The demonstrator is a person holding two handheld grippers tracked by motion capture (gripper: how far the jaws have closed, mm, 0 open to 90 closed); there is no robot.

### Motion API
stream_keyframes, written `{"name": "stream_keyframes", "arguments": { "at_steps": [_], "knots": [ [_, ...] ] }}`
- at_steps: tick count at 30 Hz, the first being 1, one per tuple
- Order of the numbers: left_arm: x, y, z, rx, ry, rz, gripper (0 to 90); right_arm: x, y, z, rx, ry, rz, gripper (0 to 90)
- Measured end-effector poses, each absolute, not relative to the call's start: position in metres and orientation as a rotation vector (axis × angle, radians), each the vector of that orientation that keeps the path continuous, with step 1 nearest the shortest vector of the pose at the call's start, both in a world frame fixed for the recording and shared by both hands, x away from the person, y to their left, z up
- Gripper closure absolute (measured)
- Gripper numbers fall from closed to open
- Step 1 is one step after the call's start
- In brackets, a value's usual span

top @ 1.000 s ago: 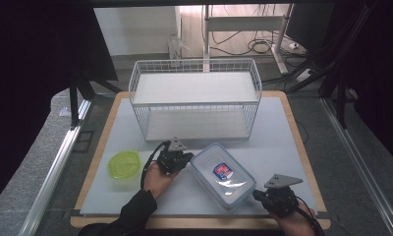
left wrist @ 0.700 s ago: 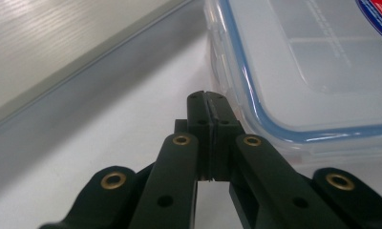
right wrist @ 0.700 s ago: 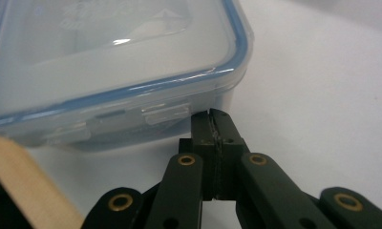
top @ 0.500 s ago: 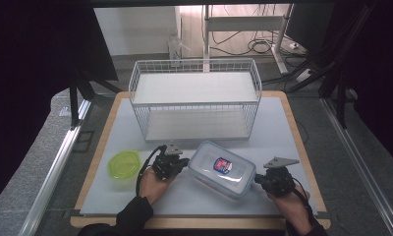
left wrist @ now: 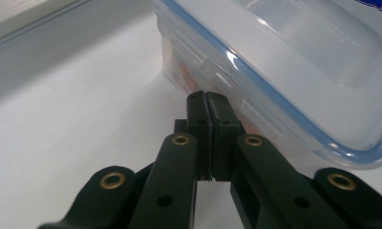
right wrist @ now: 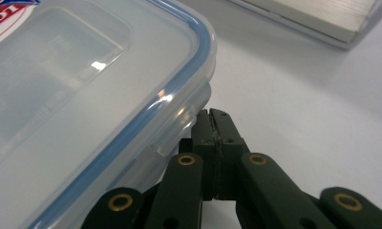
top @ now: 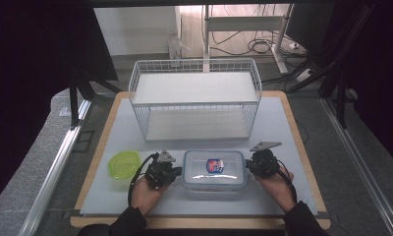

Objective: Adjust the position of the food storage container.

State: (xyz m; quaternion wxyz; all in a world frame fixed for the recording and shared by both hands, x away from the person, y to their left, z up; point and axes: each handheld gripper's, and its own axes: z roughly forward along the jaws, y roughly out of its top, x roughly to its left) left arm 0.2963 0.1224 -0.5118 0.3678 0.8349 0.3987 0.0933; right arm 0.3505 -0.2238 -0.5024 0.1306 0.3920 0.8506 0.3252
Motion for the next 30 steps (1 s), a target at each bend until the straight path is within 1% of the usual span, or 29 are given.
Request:
{"name": "stream_keyframes", "arguments": {
  "at_steps": [4, 6, 8, 11, 15, 17, 20, 23, 27, 30],
  "knots": [
    [0.290, 0.126, -0.512, 2.138, 1.035, 0.234, 88.8, 0.355, -0.218, -0.503, 1.116, 2.480, 0.940, 89.5],
    [0.289, 0.128, -0.512, 2.139, 1.033, 0.232, 87.2, 0.356, -0.216, -0.504, 1.109, 2.484, 0.942, 89.3],
    [0.288, 0.131, -0.511, 2.130, 1.033, 0.224, 84.2, 0.355, -0.217, -0.504, 1.109, 2.482, 0.940, 86.1],
    [0.285, 0.139, -0.507, 2.112, 1.044, 0.265, 75.8, 0.354, -0.222, -0.501, 1.104, 2.467, 0.950, 79.2],
    [0.279, 0.150, -0.505, 2.092, 1.065, 0.296, 65.9, 0.351, -0.232, -0.498, 1.090, 2.433, 0.951, 74.0],
    [0.276, 0.153, -0.504, 2.072, 1.052, 0.310, 61.0, 0.349, -0.238, -0.497, 1.089, 2.421, 0.950, 71.1],
    [0.269, 0.156, -0.500, 2.045, 0.988, 0.327, 54.2, 0.345, -0.244, -0.495, 1.071, 2.405, 0.943, 66.7],
    [0.265, 0.157, -0.498, 2.051, 0.972, 0.368, 47.5, 0.341, -0.249, -0.493, 1.063, 2.389, 0.956, 60.1],
    [0.261, 0.163, -0.500, 2.033, 1.001, 0.360, 38.8, 0.334, -0.254, -0.489, 1.049, 2.378, 0.966, 51.8],
    [0.255, 0.166, -0.500, 2.008, 0.994, 0.370, 30.9, 0.328, -0.256, -0.485, 1.041, 2.358, 0.981, 43.0]
  ]
}}
